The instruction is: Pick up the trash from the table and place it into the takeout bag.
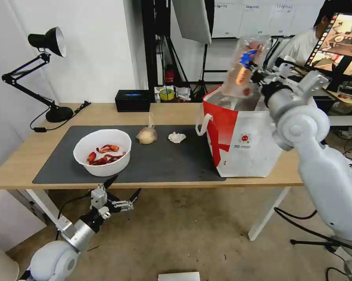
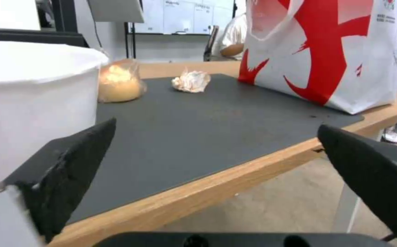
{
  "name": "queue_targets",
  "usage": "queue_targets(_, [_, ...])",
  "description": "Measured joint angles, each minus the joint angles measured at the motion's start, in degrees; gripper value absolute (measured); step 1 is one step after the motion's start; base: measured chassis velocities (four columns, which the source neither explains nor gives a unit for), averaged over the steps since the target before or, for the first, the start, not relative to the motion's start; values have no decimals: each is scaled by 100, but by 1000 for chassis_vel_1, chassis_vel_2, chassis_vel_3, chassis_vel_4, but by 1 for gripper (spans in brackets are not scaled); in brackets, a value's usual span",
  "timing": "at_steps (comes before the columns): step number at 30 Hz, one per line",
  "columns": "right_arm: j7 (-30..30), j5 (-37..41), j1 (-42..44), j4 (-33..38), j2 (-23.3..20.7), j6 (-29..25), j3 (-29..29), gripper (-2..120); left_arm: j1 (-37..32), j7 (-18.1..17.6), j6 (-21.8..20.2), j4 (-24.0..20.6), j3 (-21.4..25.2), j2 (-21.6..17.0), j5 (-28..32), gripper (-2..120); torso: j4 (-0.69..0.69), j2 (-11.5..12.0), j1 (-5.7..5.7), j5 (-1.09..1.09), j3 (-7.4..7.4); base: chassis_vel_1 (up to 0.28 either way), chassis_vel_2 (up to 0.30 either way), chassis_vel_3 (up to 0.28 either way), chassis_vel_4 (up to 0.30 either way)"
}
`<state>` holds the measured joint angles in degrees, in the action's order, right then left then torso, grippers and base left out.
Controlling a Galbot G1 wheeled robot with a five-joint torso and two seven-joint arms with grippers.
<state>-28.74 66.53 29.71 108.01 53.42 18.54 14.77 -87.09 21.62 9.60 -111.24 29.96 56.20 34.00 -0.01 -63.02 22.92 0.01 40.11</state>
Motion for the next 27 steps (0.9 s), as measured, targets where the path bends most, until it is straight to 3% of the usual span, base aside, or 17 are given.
queue_targets(12, [107,41,438,8,-9,92,88,0,12,-3,0,-4,-95,60,-40,100,1,0,0,-1,0,0,0,0,0])
queue_targets(18, [109,97,508,48,-3,149,127,19,27,-4,-5,-5,-118,64,-52,100,1,0,0,-2,0,0,0,0,0])
queue_targets(20, [113,120,559,68,-12,159,141,31,43,-9,-9,-4,-138,60,-57,100,1,0,0,-2,0,0,0,0,0])
queue_targets(24, [112,143,611,90,-16,166,154,40,65,-13,-12,-3,-158,50,-60,100,1,0,0,-1,0,0,0,0,0])
queue_targets(27, [106,164,665,122,-23,178,187,56,93,-21,-23,-9,-168,37,-62,100,1,0,0,-1,0,0,0,0,0])
